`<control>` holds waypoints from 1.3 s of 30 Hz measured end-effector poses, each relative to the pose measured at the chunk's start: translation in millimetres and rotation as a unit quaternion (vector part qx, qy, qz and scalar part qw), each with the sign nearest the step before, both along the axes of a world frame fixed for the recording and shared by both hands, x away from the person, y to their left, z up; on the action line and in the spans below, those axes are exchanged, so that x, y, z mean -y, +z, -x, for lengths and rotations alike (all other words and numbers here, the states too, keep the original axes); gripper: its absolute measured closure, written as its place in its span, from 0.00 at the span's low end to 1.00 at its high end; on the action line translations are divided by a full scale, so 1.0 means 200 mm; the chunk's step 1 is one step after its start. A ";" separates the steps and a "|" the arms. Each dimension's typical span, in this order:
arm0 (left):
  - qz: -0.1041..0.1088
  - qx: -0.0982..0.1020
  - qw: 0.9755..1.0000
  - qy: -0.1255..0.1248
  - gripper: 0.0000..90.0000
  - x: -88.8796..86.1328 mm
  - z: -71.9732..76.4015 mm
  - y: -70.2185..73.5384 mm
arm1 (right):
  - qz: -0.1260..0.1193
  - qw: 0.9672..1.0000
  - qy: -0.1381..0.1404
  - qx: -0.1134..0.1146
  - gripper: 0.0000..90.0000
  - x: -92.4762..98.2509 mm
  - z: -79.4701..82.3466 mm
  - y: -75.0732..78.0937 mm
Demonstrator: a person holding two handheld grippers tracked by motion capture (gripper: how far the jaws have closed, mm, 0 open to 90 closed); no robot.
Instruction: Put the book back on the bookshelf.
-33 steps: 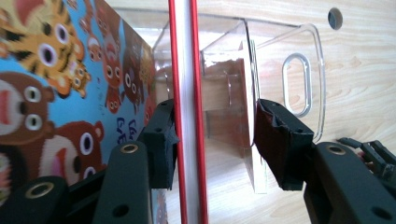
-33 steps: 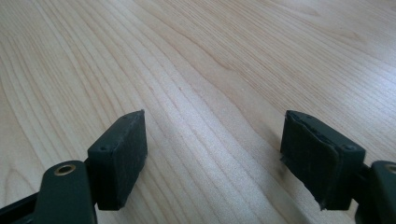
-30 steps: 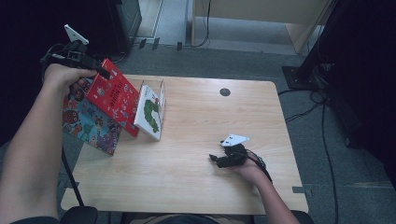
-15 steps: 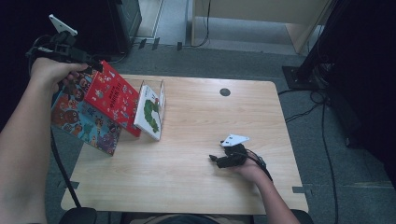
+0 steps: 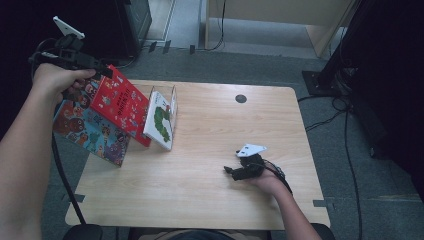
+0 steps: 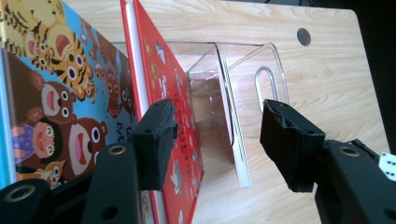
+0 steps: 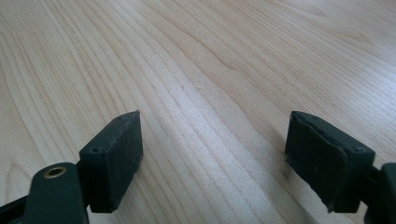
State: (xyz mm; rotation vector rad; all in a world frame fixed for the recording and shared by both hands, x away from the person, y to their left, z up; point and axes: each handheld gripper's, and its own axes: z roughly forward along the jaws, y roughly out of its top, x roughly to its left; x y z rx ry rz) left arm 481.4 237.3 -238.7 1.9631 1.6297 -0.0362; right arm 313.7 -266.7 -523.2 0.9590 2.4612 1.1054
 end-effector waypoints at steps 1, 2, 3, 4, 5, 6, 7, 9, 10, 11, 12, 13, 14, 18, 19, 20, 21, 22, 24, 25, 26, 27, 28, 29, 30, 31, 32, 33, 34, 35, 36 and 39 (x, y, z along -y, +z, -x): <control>0.002 0.001 1.000 -0.003 0.50 0.01 0.01 0.00 | 0.000 1.000 0.000 -0.001 0.21 0.00 0.00 0.00; 0.002 0.000 1.000 -0.006 0.50 0.01 0.01 -0.01 | 0.000 1.000 0.001 -0.001 0.21 0.00 0.00 0.00; 0.002 0.000 1.000 -0.006 0.49 0.01 0.01 -0.01 | 0.000 1.000 0.001 -0.001 0.21 0.00 0.00 0.00; 0.000 0.000 1.000 -0.010 0.49 0.02 0.02 -0.01 | 0.000 1.000 0.002 -0.001 0.21 0.00 0.00 0.00; 0.001 -0.001 1.000 -0.013 0.49 0.03 0.02 -0.01 | -0.001 1.000 0.004 -0.001 0.20 0.00 0.00 0.00; 0.002 0.001 1.000 -0.015 0.49 0.04 0.03 -0.01 | 0.000 1.000 0.004 -0.001 0.20 0.00 -0.01 0.00; 0.004 0.003 1.000 -0.018 0.48 0.05 0.04 -0.01 | 0.000 1.000 0.006 -0.001 0.20 0.00 -0.01 0.00; 0.003 0.004 1.000 -0.021 0.47 0.06 0.04 -0.01 | -0.001 1.000 0.008 -0.002 0.20 0.01 -0.01 0.00; 0.004 0.012 1.000 -0.023 0.47 0.07 0.05 -0.01 | -0.001 1.000 0.009 -0.001 0.20 0.01 -0.01 0.00; 0.006 0.013 1.000 -0.024 0.47 0.07 0.05 -0.02 | -0.001 1.000 0.010 -0.002 0.20 0.01 -0.01 0.00; 0.007 0.014 1.000 -0.024 0.47 0.08 0.06 -0.02 | -0.002 1.000 0.011 -0.002 0.20 0.01 -0.01 0.00; 0.008 0.017 0.999 -0.026 0.47 0.09 0.06 -0.02 | -0.002 1.000 0.012 -0.003 0.20 0.01 -0.01 0.00; 0.009 0.016 0.999 -0.027 0.47 0.09 0.07 -0.02 | -0.001 1.000 0.015 -0.003 0.20 0.01 -0.01 0.00; 0.016 0.023 0.999 -0.032 0.47 0.12 0.09 -0.03 | 0.000 1.000 0.019 -0.003 0.19 0.02 -0.02 0.00; 0.020 0.026 0.999 -0.031 0.47 0.12 0.10 -0.03 | 0.000 1.000 0.019 -0.003 0.18 0.02 -0.02 0.00; 0.020 0.026 0.999 -0.031 0.46 0.12 0.10 -0.03 | 0.000 1.000 0.019 -0.003 0.18 0.02 -0.02 0.00; 0.023 0.027 0.999 -0.030 0.46 0.12 0.10 -0.03 | 0.000 1.000 0.019 -0.003 0.18 0.02 -0.02 0.00; 0.023 0.028 0.999 -0.032 0.46 0.13 0.11 -0.04 | 0.001 1.000 0.019 -0.003 0.18 0.02 -0.02 0.00; 0.025 0.030 0.999 -0.034 0.46 0.14 0.12 -0.05 | 0.000 1.000 0.020 -0.003 0.18 0.02 -0.02 0.00; 0.025 0.030 0.999 -0.034 0.46 0.14 0.12 -0.05 | 0.001 1.000 0.021 -0.003 0.18 0.02 -0.02 0.00; 0.029 0.032 0.999 -0.033 0.46 0.15 0.13 -0.06 | 0.001 1.000 0.021 -0.003 0.18 0.02 -0.02 0.00; 0.033 0.032 0.998 -0.036 0.46 0.16 0.14 -0.07 | 0.000 1.000 0.021 -0.003 0.18 0.02 -0.02 0.00; 0.039 0.029 0.998 -0.039 0.46 0.18 0.15 -0.08 | 0.001 1.000 0.022 -0.003 0.18 0.02 -0.02 0.00; 0.042 0.031 0.998 -0.040 0.46 0.19 0.16 -0.09 | 0.001 1.000 0.022 -0.003 0.18 0.02 -0.02 0.00; 0.041 0.031 0.998 -0.045 0.46 0.20 0.17 -0.10 | 0.001 1.000 0.023 -0.003 0.18 0.02 -0.02 0.00; 0.041 0.031 0.998 -0.045 0.46 0.20 0.17 -0.10 | 0.001 1.000 0.023 -0.003 0.18 0.02 -0.02 0.00; 0.041 0.033 0.998 -0.047 0.46 0.21 0.18 -0.10 | 0.001 1.000 0.023 -0.003 0.18 0.02 -0.02 0.00; 0.042 0.034 0.997 -0.049 0.46 0.22 0.19 -0.11 | 0.001 1.000 0.024 -0.004 0.18 0.02 -0.02 0.00; 0.042 0.036 0.997 -0.050 0.46 0.23 0.20 -0.11 | 0.001 1.000 0.024 -0.004 0.18 0.02 -0.02 0.00; 0.043 0.037 0.997 -0.053 0.46 0.24 0.21 -0.12 | 0.001 1.000 0.025 -0.004 0.18 0.02 -0.03 0.00; 0.046 0.039 0.997 -0.056 0.46 0.25 0.23 -0.13 | 0.000 1.000 0.026 -0.004 0.17 0.02 -0.03 0.00; 0.042 0.047 0.995 -0.071 0.46 0.30 0.28 -0.16 | 0.000 1.000 0.027 -0.003 0.17 0.02 -0.03 0.00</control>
